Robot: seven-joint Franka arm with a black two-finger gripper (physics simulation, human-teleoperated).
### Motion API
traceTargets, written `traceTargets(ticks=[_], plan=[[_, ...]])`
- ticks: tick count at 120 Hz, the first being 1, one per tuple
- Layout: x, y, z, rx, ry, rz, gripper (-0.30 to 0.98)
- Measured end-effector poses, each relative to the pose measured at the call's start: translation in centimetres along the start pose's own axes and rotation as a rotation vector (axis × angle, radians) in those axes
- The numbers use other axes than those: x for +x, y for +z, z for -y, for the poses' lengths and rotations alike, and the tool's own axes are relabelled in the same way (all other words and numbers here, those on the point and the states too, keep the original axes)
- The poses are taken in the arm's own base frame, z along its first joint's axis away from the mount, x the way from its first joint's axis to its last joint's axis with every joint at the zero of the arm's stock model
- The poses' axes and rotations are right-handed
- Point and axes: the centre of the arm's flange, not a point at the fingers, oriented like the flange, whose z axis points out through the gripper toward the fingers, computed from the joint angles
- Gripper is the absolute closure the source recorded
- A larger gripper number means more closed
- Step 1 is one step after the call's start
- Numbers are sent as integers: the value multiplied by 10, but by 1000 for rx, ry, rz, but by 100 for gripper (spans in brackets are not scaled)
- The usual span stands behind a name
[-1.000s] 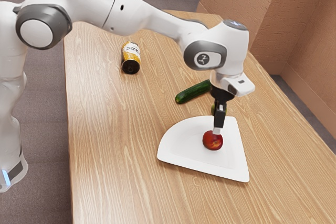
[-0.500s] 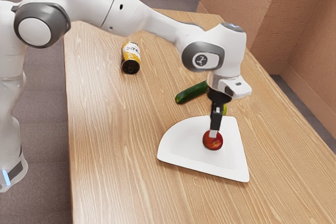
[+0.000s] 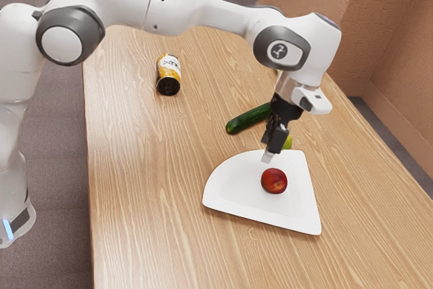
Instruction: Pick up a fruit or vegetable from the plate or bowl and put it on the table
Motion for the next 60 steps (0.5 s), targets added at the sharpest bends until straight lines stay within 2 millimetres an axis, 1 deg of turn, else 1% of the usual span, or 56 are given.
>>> traceTargets(ticks=[10, 19, 26, 34, 42, 48, 60], plan=[[2, 6, -5, -3, -1, 21, 0], [4, 11, -4, 0, -9, 33, 0], [4, 6, 0, 17, -18, 27, 0], [7, -2, 12, 38, -37, 12, 0], [13, -3, 21, 51, -50, 5, 0], [20, -3, 21, 56, -47, -6, 0], [30, -4, 15, 69, -33, -34, 0]])
